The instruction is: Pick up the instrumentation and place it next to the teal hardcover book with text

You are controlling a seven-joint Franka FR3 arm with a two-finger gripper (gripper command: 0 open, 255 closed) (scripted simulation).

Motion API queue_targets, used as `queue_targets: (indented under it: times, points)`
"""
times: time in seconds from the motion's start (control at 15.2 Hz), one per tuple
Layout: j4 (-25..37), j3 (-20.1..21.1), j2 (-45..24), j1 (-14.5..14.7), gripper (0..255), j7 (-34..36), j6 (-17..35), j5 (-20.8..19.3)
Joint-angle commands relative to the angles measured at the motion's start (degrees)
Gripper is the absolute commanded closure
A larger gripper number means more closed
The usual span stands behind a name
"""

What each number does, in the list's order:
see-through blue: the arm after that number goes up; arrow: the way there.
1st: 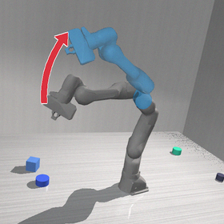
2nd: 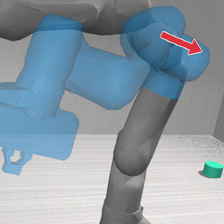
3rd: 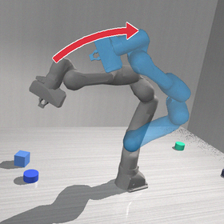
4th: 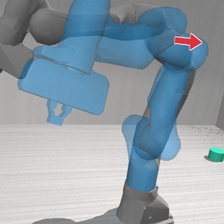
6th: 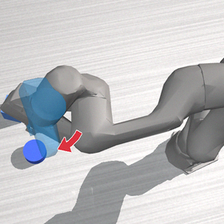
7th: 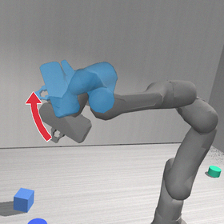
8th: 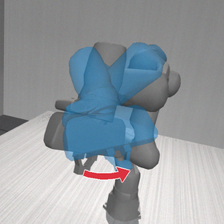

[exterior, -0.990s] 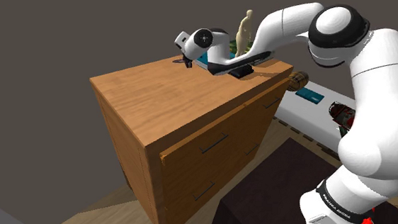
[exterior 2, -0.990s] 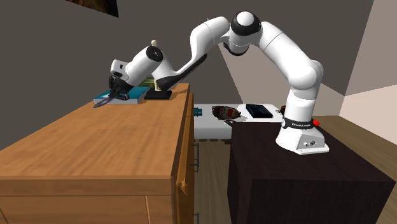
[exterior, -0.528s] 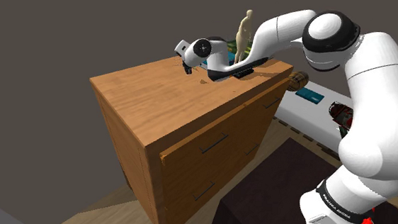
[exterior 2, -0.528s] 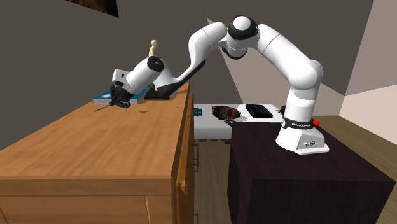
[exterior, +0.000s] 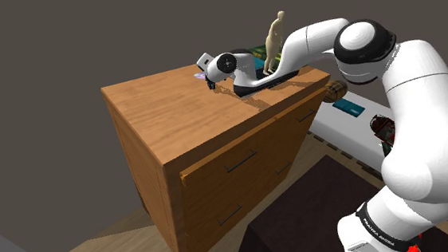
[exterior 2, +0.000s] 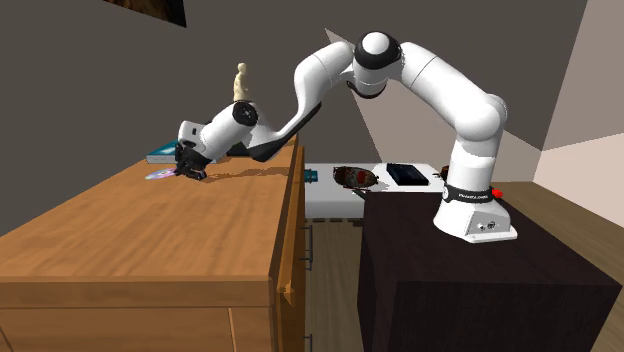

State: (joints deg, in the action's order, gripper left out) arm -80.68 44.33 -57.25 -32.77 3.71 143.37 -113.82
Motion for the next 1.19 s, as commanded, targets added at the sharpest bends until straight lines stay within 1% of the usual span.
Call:
queue_targets:
  times: [0.0,0.26,0.33,0.66,0.86,0.92,1.12]
  points:
    - [0.0,0.0,-0.1,0.0,255,0.1,0.0,-0.1]
    - [0.0,0.0,-0.1,0.0,255,0.1,0.0,-0.1]
    - [0.0,0.0,-0.1,0.0,0,0.1,0.0,-0.1]
    - [0.0,0.0,-0.1,0.0,0,0.1,0.0,-0.1]
    - [-9.0,1.6,6.9,-2.8,0,3.8,-1.2,0.3]
    - [-11.2,2.0,8.7,-3.5,0,4.6,-1.4,0.5]
    - [-11.2,2.0,8.7,-3.5,0,4.6,-1.4,0.5]
